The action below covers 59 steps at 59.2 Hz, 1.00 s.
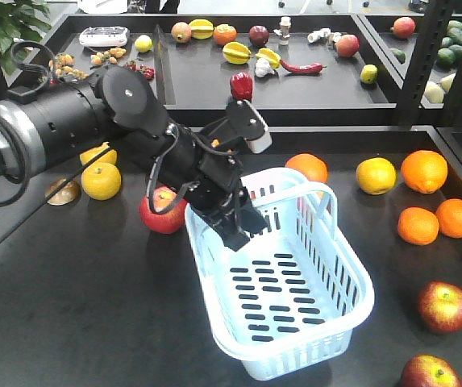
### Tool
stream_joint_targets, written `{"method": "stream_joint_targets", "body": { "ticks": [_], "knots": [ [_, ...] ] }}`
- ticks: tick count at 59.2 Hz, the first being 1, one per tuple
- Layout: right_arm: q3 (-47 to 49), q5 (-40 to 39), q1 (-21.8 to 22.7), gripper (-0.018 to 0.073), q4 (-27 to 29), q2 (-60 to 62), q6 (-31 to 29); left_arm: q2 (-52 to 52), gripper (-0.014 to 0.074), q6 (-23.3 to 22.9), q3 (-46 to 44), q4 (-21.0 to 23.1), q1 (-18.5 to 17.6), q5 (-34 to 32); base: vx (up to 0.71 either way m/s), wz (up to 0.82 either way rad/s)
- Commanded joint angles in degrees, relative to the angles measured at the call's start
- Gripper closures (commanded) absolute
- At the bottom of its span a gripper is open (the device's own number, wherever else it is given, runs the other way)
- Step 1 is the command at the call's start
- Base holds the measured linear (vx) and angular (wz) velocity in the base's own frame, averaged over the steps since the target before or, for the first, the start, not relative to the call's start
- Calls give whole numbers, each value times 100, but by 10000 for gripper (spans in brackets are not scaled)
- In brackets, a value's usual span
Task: Pick three apples into basket with both arms
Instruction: 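Lower the light-blue basket onto the table with the left gripper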
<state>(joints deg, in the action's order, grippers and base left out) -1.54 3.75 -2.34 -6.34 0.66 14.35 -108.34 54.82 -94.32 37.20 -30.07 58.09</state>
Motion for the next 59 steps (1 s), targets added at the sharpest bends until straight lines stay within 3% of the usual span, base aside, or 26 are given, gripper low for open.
{"method": "stream_joint_targets", "body": {
  "ticks": [1,15,35,49,59],
  "knots": [
    [-81,-407,32,568,-70,67,-21,301,536,34,-207,230,-47,-245,0,0],
    [-81,-407,32,568,-70,67,-21,301,421,29,-207,230,-47,-506,0,0],
    [-81,-407,32,568,-70,67,-21,321,163,-112,-207,241,-47,-730,0,0],
    [-81,-407,32,568,-70,67,-21,575,158,-664,-207,246,-47,-741,0,0],
    [-81,-407,32,568,-70,67,-21,1158,257,-944,-207,228,-47,-394,0,0]
  ]
}}
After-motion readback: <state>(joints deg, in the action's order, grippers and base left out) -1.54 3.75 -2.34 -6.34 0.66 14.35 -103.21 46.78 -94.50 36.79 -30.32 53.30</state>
